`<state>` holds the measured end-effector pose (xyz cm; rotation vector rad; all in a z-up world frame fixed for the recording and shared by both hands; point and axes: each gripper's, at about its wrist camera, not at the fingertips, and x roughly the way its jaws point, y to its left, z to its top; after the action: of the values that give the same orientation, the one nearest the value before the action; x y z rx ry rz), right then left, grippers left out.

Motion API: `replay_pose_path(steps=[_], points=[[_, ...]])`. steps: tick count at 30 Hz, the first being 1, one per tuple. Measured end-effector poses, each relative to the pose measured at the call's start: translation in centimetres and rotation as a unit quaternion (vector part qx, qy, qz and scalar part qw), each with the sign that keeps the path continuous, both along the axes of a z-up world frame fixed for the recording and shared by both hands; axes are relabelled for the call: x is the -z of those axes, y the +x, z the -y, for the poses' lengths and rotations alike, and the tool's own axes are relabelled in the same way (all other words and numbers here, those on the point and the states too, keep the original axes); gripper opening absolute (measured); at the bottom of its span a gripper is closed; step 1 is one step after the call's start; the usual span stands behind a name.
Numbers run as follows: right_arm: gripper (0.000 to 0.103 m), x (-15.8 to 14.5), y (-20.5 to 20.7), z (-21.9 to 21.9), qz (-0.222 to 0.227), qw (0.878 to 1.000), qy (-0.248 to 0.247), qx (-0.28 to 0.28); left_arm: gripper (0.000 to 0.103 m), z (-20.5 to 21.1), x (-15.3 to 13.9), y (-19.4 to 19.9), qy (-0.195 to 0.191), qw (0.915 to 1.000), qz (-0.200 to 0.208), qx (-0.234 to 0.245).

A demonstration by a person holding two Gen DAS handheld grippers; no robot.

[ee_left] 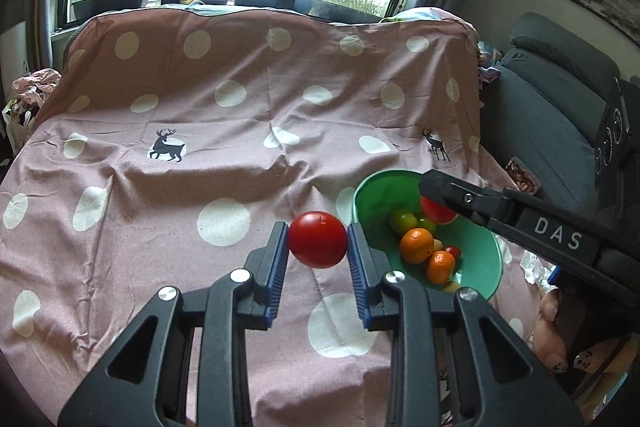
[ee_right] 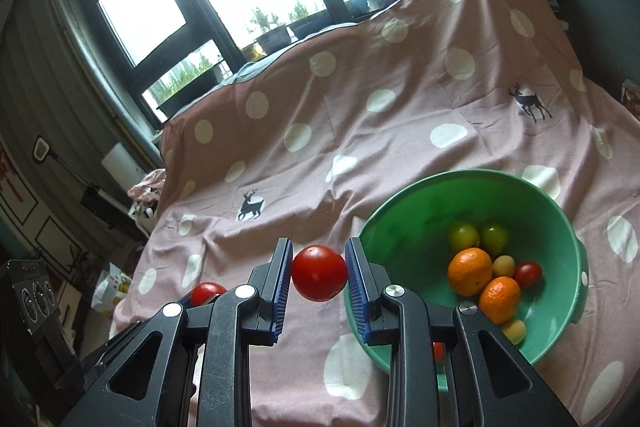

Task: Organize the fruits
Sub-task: 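Carry the tomato in the left gripper into the bowl while the right gripper carries its tomato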

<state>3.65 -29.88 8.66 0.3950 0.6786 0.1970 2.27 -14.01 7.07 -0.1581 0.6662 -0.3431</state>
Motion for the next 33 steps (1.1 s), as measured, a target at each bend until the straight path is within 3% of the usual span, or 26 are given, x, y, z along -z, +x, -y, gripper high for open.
replay_pose_path(steps=[12,33], points=[[0.03,0.5,-0.4,4.6,-0.011,0.998,-0.005,0.065,0.029,5.7,-0.1,1.0,-0.04,0.9979,-0.005,0.05],[0.03,3.4,0.8,9.1,-0.075,0.99,-0.006,0.115,0.029,12.2,3.6,4.2,-0.028,0.9905,-0.081,0.108]])
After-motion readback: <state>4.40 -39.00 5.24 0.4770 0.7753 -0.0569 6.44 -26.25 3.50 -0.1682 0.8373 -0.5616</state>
